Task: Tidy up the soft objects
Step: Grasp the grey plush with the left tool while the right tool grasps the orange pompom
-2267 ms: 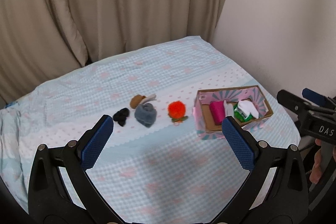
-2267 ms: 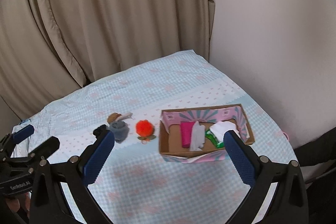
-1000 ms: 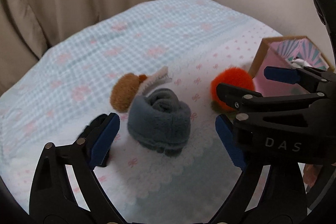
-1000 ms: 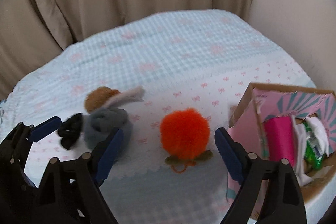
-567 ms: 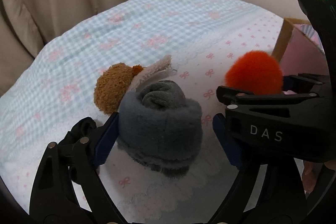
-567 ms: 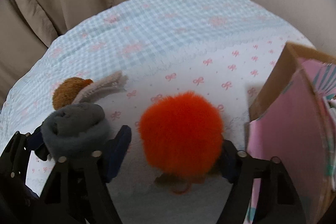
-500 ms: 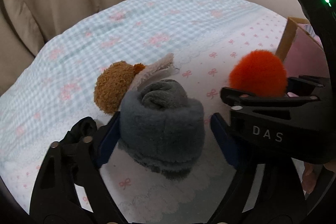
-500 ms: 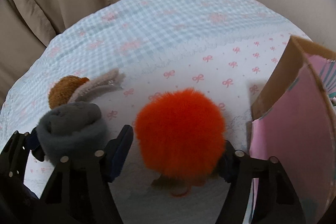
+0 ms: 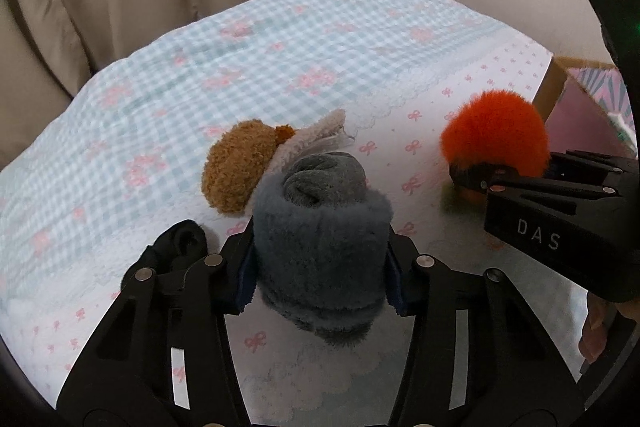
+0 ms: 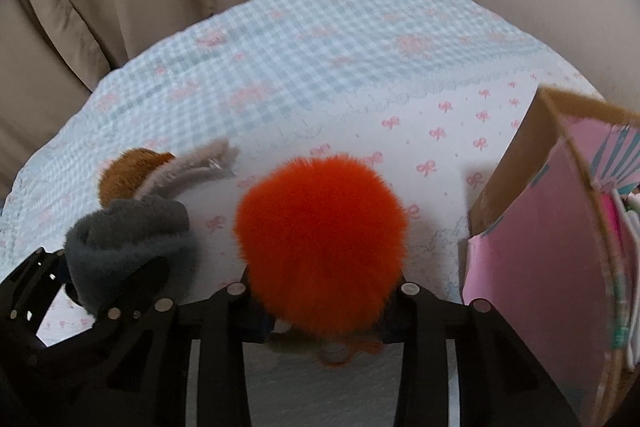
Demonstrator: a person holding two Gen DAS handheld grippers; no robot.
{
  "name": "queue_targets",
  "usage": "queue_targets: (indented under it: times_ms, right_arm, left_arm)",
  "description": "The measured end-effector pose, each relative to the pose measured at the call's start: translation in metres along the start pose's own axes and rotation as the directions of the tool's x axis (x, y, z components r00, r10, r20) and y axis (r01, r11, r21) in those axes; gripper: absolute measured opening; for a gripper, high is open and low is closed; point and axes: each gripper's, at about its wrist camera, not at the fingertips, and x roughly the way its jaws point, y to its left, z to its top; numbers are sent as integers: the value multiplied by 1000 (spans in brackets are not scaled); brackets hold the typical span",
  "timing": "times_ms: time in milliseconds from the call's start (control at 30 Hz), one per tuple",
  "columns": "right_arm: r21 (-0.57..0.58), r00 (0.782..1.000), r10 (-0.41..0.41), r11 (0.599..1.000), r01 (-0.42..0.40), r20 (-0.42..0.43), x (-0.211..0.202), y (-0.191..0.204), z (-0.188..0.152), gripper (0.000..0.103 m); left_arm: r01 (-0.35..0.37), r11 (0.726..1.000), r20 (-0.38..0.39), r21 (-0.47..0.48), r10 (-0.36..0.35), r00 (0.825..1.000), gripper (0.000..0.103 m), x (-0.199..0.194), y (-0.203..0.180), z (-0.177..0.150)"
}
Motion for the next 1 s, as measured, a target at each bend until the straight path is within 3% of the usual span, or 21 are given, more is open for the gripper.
queue_targets:
  times_ms: [233,533,1000]
  right_arm:
    - [-5,999,14,1000,-14,45,-40,10,11,33]
    - [6,995,27,1000,-28,100,-121,20,28,33]
    - [33,980,37,998,-44,197,-261,-2,44,33]
  left_arm:
    - [6,999,32,-35,-5,999,47,-43,5,16]
    - [17,997,76,-69,-12,997,47,-117,5,51]
    - [33,996,122,-78,-24,992,47,-243,-32,105]
